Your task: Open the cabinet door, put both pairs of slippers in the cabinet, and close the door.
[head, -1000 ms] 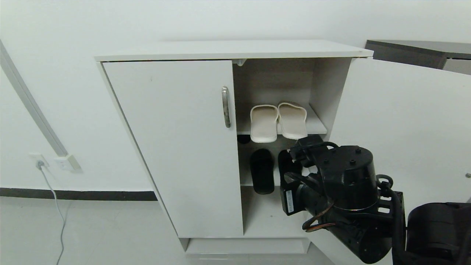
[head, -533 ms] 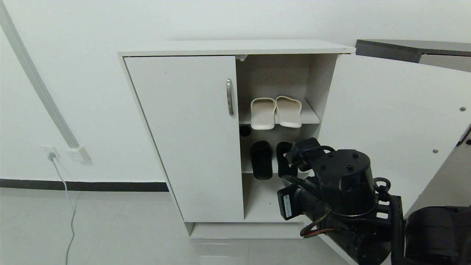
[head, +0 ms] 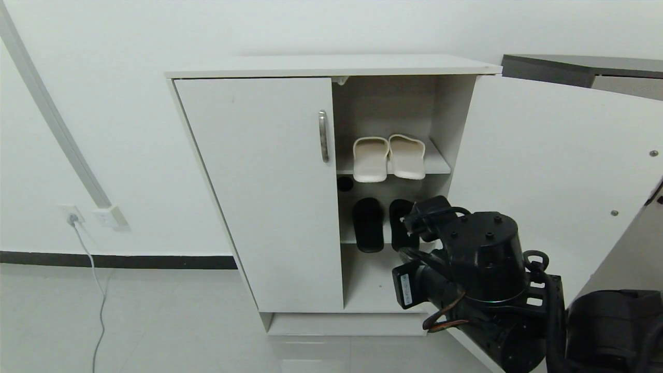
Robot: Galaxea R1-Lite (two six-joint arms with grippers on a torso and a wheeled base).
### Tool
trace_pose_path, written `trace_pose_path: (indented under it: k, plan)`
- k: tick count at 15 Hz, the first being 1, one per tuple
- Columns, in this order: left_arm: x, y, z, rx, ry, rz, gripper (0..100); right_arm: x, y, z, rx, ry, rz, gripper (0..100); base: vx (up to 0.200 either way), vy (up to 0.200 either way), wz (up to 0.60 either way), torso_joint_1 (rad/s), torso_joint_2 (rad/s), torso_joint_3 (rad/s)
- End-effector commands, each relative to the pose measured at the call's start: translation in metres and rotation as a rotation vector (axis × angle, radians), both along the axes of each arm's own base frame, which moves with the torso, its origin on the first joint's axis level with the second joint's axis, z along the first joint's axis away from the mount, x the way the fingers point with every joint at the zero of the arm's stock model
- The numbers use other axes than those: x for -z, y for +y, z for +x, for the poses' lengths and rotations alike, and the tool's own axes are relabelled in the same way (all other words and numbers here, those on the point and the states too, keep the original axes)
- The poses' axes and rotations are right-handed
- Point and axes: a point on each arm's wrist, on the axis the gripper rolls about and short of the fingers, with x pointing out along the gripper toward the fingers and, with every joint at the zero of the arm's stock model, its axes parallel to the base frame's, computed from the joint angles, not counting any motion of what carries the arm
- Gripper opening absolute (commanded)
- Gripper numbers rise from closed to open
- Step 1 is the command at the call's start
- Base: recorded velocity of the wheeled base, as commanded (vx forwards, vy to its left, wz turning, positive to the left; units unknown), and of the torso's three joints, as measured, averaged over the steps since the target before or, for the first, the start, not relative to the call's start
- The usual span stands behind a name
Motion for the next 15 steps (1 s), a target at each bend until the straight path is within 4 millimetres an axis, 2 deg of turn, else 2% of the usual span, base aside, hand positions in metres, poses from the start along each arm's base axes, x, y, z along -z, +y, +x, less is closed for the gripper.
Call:
trace_pose_path:
  k: [1,9,12,15]
  plan:
    - [0.0,0.0,0.0001,0.0,0.001,0.0,0,0.0016,0.0006,0.0001,0.0,0.003,-0.004,0,0.0,0.0,0.0,0.0,0.0,0.0]
    - [-0.0004,0.0,0.0,0.0,-0.001,0.0,0,0.0047,0.0006,0.0007,0.003,0.009,-0.013,0,0.0,0.0,0.0,0.0,-0.01,-0.007]
    - [-0.0004,0.0,0.0,0.0,-0.001,0.0,0,0.0047,0.0006,0.0008,0.005,0.008,-0.015,0,0.0,0.0,0.0,0.006,-0.18,-0.295]
    - [0.0,0.0,0.0001,0.0,0.001,0.0,0,0.0042,0.0006,0.0003,0.007,0.006,-0.013,0,0.0,0.0,0.0,0.048,-0.51,-0.37]
